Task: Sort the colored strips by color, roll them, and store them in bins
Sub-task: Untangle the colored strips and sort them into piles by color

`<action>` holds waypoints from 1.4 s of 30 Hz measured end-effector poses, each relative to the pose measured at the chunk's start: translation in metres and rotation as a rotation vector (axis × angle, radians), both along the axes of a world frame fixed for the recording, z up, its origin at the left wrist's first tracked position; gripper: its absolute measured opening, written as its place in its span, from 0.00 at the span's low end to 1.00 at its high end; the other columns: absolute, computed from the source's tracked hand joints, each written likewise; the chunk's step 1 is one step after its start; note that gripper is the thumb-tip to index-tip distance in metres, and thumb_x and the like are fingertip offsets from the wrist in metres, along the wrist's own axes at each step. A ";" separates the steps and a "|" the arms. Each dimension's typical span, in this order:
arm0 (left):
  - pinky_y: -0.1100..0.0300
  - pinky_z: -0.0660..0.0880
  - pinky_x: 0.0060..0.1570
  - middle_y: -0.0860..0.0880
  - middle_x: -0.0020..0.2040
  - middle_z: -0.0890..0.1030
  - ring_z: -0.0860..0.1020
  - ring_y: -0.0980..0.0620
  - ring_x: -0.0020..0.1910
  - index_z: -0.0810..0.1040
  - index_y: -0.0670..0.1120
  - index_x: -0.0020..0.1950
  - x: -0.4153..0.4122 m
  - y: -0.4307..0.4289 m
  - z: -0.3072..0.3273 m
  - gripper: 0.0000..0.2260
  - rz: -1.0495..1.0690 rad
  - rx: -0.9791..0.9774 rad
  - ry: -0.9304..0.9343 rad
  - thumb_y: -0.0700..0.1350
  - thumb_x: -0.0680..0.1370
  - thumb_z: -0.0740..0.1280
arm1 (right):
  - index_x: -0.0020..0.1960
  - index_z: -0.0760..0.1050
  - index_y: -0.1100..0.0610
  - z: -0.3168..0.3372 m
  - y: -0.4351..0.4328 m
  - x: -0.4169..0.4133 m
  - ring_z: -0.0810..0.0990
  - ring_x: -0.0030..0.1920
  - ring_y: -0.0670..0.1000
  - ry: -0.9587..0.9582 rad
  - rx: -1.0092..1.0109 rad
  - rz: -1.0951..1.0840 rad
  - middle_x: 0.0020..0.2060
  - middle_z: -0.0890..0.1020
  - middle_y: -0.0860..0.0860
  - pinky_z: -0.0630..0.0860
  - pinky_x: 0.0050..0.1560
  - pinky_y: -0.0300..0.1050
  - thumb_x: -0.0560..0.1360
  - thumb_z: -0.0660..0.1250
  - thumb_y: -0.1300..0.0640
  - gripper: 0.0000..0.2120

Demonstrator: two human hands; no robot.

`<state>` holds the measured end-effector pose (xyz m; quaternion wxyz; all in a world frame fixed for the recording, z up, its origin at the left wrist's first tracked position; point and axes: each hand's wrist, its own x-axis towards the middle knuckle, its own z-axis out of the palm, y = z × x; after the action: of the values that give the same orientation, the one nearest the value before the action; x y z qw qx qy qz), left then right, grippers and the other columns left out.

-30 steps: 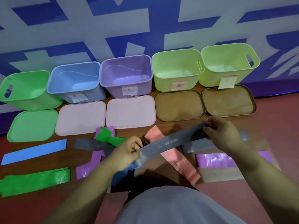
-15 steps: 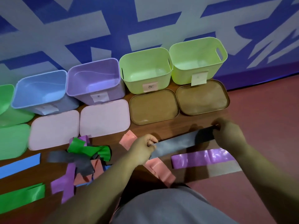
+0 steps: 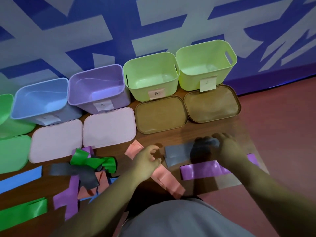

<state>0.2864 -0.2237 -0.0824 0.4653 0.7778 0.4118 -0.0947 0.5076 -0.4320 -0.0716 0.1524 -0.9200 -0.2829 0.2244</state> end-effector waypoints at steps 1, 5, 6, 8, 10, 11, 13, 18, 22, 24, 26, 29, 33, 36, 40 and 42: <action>0.62 0.73 0.56 0.55 0.61 0.77 0.78 0.55 0.57 0.76 0.57 0.63 -0.010 0.003 0.000 0.18 0.006 -0.002 -0.009 0.42 0.75 0.71 | 0.58 0.78 0.59 -0.001 0.006 -0.009 0.78 0.50 0.64 0.008 0.018 0.037 0.52 0.80 0.60 0.75 0.52 0.53 0.69 0.71 0.59 0.17; 0.59 0.75 0.58 0.55 0.58 0.79 0.79 0.57 0.54 0.77 0.57 0.58 -0.052 0.020 0.005 0.16 -0.017 0.098 -0.004 0.43 0.73 0.71 | 0.58 0.78 0.55 -0.003 0.040 -0.047 0.79 0.50 0.62 0.059 0.077 0.218 0.52 0.80 0.57 0.76 0.52 0.52 0.68 0.72 0.58 0.18; 0.61 0.74 0.57 0.55 0.57 0.79 0.79 0.57 0.53 0.78 0.55 0.59 -0.063 0.023 0.007 0.16 -0.029 0.134 -0.005 0.42 0.73 0.71 | 0.59 0.78 0.54 -0.001 0.050 -0.058 0.79 0.51 0.61 0.083 0.057 0.275 0.53 0.79 0.56 0.75 0.52 0.51 0.68 0.71 0.56 0.19; 0.63 0.73 0.55 0.55 0.56 0.78 0.78 0.57 0.54 0.77 0.55 0.59 -0.086 0.032 0.011 0.16 -0.075 0.228 -0.023 0.42 0.74 0.71 | 0.57 0.77 0.52 0.000 0.069 -0.080 0.78 0.52 0.59 0.126 0.033 0.347 0.52 0.78 0.53 0.75 0.52 0.49 0.68 0.67 0.53 0.18; 0.60 0.75 0.57 0.54 0.57 0.78 0.78 0.55 0.55 0.76 0.54 0.60 -0.111 0.042 0.013 0.17 -0.101 0.294 -0.016 0.45 0.73 0.72 | 0.57 0.76 0.49 0.000 0.086 -0.101 0.77 0.52 0.57 0.157 0.048 0.389 0.50 0.77 0.51 0.76 0.52 0.48 0.68 0.65 0.51 0.17; 0.57 0.75 0.58 0.53 0.58 0.78 0.78 0.53 0.56 0.76 0.54 0.62 -0.124 0.048 0.013 0.18 -0.090 0.301 0.006 0.46 0.73 0.71 | 0.59 0.75 0.48 0.000 0.095 -0.112 0.77 0.53 0.56 0.160 0.053 0.432 0.51 0.77 0.51 0.75 0.53 0.47 0.69 0.65 0.50 0.18; 0.56 0.74 0.59 0.52 0.59 0.77 0.78 0.52 0.57 0.76 0.53 0.62 -0.149 0.060 0.014 0.18 -0.062 0.307 0.029 0.46 0.73 0.70 | 0.64 0.74 0.48 0.004 0.115 -0.135 0.76 0.56 0.56 0.148 0.049 0.547 0.55 0.76 0.50 0.74 0.58 0.46 0.71 0.65 0.48 0.22; 0.56 0.74 0.57 0.50 0.61 0.77 0.78 0.49 0.58 0.76 0.52 0.64 -0.206 0.088 0.014 0.19 0.027 0.319 0.075 0.43 0.73 0.70 | 0.70 0.71 0.53 0.014 0.167 -0.192 0.73 0.64 0.57 0.138 0.033 0.632 0.66 0.74 0.52 0.69 0.64 0.45 0.74 0.66 0.51 0.25; 0.57 0.74 0.57 0.53 0.60 0.77 0.77 0.51 0.59 0.75 0.53 0.64 -0.249 0.110 0.014 0.19 0.066 0.308 0.088 0.47 0.73 0.69 | 0.63 0.76 0.56 0.015 0.201 -0.235 0.79 0.57 0.58 0.128 0.105 0.698 0.56 0.81 0.56 0.71 0.61 0.47 0.72 0.67 0.54 0.20; 0.57 0.72 0.60 0.55 0.61 0.75 0.75 0.52 0.61 0.74 0.53 0.66 -0.268 0.119 0.015 0.20 0.064 0.295 0.082 0.48 0.73 0.67 | 0.61 0.78 0.53 0.014 0.215 -0.254 0.79 0.55 0.58 0.139 0.101 0.703 0.54 0.81 0.55 0.74 0.58 0.48 0.71 0.66 0.50 0.19; 0.55 0.73 0.61 0.53 0.63 0.75 0.75 0.51 0.62 0.73 0.54 0.68 -0.283 0.129 0.014 0.22 0.059 0.294 0.078 0.49 0.73 0.67 | 0.61 0.78 0.52 0.015 0.228 -0.273 0.78 0.56 0.57 0.134 0.099 0.684 0.55 0.80 0.55 0.73 0.60 0.47 0.70 0.68 0.47 0.21; 0.54 0.75 0.58 0.51 0.63 0.75 0.77 0.49 0.60 0.73 0.53 0.68 -0.300 0.143 0.012 0.22 0.065 0.293 0.049 0.48 0.74 0.69 | 0.64 0.76 0.51 0.012 0.246 -0.300 0.76 0.60 0.54 0.186 0.066 0.624 0.58 0.79 0.53 0.72 0.62 0.46 0.70 0.71 0.45 0.24; 0.52 0.78 0.55 0.54 0.61 0.74 0.79 0.52 0.56 0.71 0.57 0.67 -0.316 0.162 0.010 0.22 0.067 0.250 0.009 0.49 0.73 0.69 | 0.67 0.70 0.49 0.002 0.268 -0.333 0.75 0.61 0.54 0.211 0.078 0.508 0.60 0.77 0.50 0.75 0.60 0.49 0.68 0.71 0.41 0.31; 0.53 0.77 0.58 0.53 0.64 0.74 0.78 0.52 0.59 0.70 0.55 0.69 -0.327 0.176 0.009 0.23 0.070 0.250 -0.006 0.48 0.75 0.70 | 0.70 0.64 0.50 -0.005 0.282 -0.351 0.75 0.62 0.55 0.153 0.061 0.436 0.61 0.76 0.50 0.75 0.58 0.50 0.69 0.71 0.39 0.35; 0.59 0.71 0.63 0.51 0.70 0.72 0.73 0.51 0.66 0.68 0.52 0.74 -0.330 0.194 0.009 0.26 0.022 0.302 -0.008 0.47 0.76 0.70 | 0.67 0.66 0.51 -0.012 0.293 -0.359 0.79 0.55 0.59 0.115 -0.005 0.370 0.54 0.81 0.52 0.77 0.49 0.51 0.72 0.67 0.50 0.24; 0.59 0.69 0.66 0.50 0.71 0.70 0.70 0.50 0.69 0.65 0.52 0.76 -0.326 0.202 0.010 0.29 -0.030 0.330 -0.023 0.47 0.77 0.70 | 0.65 0.68 0.50 -0.009 0.292 -0.358 0.81 0.50 0.60 0.158 0.008 0.359 0.49 0.83 0.53 0.79 0.46 0.51 0.72 0.64 0.56 0.22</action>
<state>-0.0398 -0.0219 -0.0726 0.3342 0.8508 0.4048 -0.0238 0.1499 -0.1400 -0.0807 0.1355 -0.8335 -0.4307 0.3184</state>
